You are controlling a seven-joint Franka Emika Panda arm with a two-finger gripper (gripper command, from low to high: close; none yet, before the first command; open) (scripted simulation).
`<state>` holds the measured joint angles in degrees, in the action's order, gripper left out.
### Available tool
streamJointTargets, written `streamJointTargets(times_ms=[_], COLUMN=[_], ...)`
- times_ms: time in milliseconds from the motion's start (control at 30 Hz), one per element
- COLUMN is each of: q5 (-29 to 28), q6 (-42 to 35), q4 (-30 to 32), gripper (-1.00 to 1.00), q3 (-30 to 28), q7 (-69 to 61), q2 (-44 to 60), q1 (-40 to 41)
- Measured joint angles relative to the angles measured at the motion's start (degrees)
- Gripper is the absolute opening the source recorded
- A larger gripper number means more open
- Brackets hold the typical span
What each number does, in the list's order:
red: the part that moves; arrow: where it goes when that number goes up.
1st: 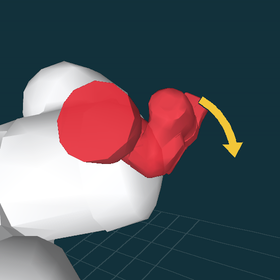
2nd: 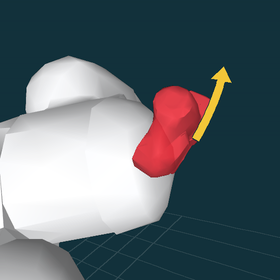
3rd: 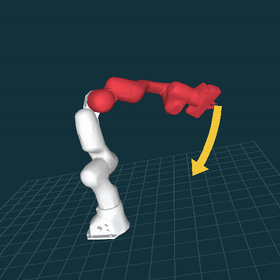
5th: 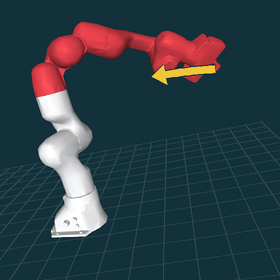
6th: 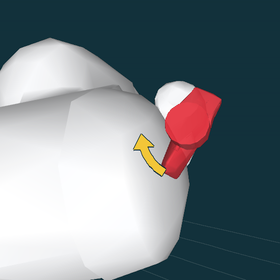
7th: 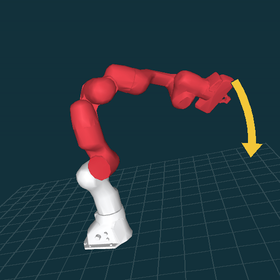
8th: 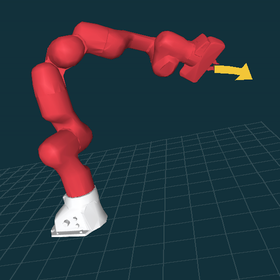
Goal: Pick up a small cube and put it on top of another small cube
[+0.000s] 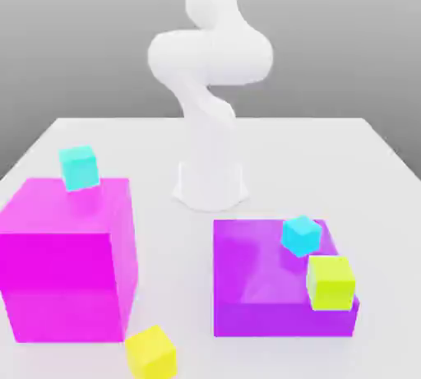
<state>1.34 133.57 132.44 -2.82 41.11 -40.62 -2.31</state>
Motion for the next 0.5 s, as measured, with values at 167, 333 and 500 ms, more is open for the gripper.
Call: streamJointTargets(times_ms=[167,333,500], q5=[3.68,7.43,11.2], q6=[3.68,7.17,10.64], q4=[1.35,2.63,3.91], gripper=[0.0,0.0,0.0], q3=[-4.97,-9.3,-11.71], q7=[-10.34,-20.54,-30.7], q2=[10.75,21.21,31.68], q1=[-3.64,-6.71,-7.92])
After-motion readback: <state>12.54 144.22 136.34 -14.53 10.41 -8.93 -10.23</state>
